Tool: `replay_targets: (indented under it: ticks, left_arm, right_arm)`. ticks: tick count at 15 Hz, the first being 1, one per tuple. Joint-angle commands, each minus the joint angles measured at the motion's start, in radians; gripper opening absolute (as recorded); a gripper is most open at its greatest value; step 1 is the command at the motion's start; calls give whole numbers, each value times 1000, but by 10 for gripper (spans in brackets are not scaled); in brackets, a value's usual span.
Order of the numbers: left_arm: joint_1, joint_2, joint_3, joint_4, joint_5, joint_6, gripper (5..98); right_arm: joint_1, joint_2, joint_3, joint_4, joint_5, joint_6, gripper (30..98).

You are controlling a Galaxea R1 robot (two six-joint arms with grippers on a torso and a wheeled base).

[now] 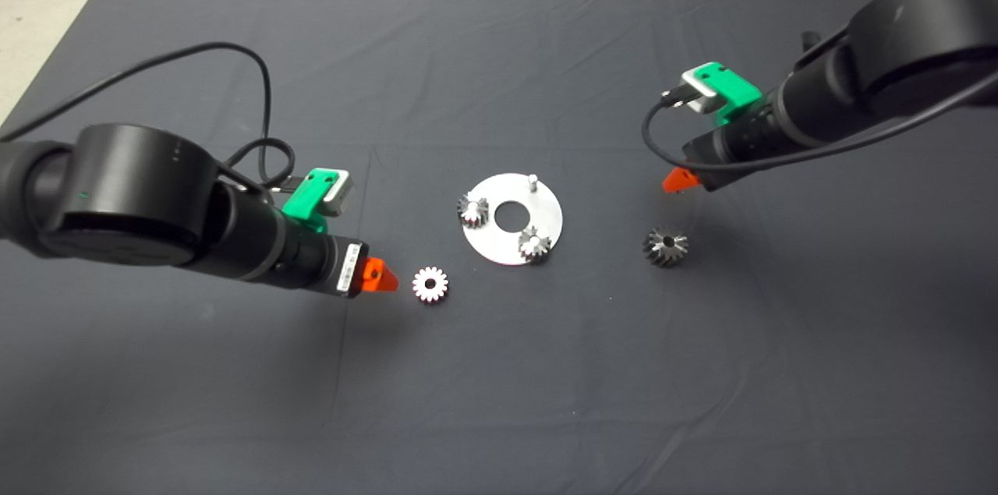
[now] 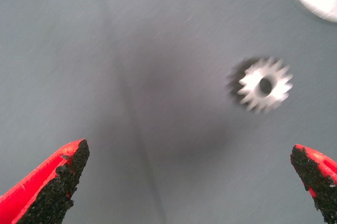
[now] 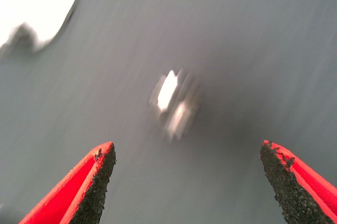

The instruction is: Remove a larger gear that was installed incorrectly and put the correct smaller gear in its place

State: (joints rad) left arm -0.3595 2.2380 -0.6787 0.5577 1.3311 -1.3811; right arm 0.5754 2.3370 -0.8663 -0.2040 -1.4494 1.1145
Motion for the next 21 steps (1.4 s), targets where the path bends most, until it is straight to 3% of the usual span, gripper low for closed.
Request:
replay_targets:
  ticks: [1,4,6,7,9,12,13,14,16,17,19,20,21]
  left_arm:
    - [22,24,-60,42,2,-13,982]
    - [39,35,-100,68,2,-13,982]
    - [43,39,-100,74,0,-25,982]
    - [46,43,-90,100,2,-41,982]
    - [59,62,-44,159,12,-66,982]
    - [60,67,50,222,26,-142,982]
    - [71,67,81,263,39,-170,982]
    - [94,71,115,312,70,-194,982]
    - [138,108,156,388,163,-207,982]
    - [151,129,157,393,195,-207,982]
    - [160,154,157,405,200,-211,982]
    - [167,157,156,445,201,-223,982]
    - [205,159,157,504,204,-236,982]
  right_arm:
    - [234,-157,314,383,-3,114,728]
    - [238,-245,414,385,-2,163,781]
    - [238,-253,428,383,-2,163,831]
    - [238,-251,431,383,-2,163,832]
    - [239,-250,431,385,-3,163,871]
    - [239,-245,430,386,-3,163,911]
    - [239,-245,428,388,-3,163,924]
    - [239,-245,425,388,-3,163,924]
    - [239,-244,425,388,-3,163,950]
    - [239,-245,422,388,-3,163,967]
    - [239,-229,423,386,-3,163,977]
    - [239,-228,422,386,-3,163,977]
    - [239,-227,420,386,-3,163,977]
